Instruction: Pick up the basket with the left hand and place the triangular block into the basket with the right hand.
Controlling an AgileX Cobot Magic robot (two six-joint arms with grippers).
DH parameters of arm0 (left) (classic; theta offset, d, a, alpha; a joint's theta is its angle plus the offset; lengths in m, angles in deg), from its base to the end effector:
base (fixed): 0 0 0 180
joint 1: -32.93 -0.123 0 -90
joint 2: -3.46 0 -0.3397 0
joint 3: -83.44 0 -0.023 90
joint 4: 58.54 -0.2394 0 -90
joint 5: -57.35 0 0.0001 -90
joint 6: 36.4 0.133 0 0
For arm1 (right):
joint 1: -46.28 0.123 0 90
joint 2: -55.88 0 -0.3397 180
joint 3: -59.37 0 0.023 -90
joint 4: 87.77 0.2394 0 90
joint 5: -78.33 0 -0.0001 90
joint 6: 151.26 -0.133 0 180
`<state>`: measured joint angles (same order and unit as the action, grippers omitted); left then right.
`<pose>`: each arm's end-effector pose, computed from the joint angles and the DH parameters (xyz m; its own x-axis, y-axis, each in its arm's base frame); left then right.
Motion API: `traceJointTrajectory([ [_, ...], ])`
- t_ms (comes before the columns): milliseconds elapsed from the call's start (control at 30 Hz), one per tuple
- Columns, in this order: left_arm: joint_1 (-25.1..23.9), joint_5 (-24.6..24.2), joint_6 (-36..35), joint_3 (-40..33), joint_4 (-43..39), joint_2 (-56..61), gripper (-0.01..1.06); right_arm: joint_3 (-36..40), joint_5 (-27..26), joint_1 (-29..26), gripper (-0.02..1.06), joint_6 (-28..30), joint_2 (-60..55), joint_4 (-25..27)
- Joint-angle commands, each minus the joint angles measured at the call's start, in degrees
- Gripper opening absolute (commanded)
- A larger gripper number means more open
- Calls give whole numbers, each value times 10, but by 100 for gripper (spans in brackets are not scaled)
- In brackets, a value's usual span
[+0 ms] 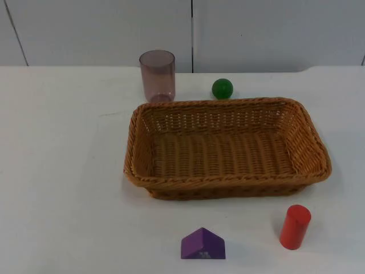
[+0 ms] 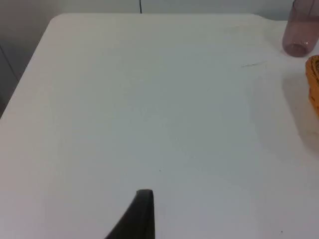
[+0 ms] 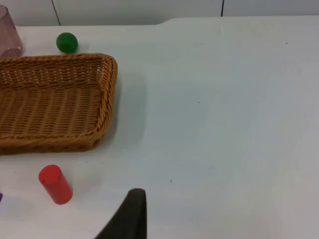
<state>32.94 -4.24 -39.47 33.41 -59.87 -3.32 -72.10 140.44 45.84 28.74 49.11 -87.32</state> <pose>-0.0326 0.0027 0.2501 -0.4743 -0.0424 -0.8793 -0.0380 0.9989 -0.0277 -0.0356 0.0012 0.2569 -0.4603 0.0072 -0.8877 0.0032 1.0000 0.0065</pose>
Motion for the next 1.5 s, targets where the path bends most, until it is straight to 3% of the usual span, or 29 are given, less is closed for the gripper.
traceJointTrajectory([
  [0, 0, 11, -3, 6, -4, 3, 105, -4, -6, -4, 105, 0, -11, 2],
  [200, 0, 44, -3, 29, 18, -55, 105, -41, -35, -4, 105, 0, -88, 2],
  [733, 0, 162, -2, 102, 77, -461, 105, -98, -165, -4, 105, 0, -409, -5],
  [1200, 0, 230, 17, 102, 96, -608, 105, -98, -175, -4, 105, 0, -521, -1],
  [1300, 0, 258, 87, 104, 171, -662, 105, -98, -177, -4, 105, 0, -521, 2],
  [1467, 0, 259, 195, 147, 298, -758, 105, -98, -180, -4, 105, 0, -521, 1],
])
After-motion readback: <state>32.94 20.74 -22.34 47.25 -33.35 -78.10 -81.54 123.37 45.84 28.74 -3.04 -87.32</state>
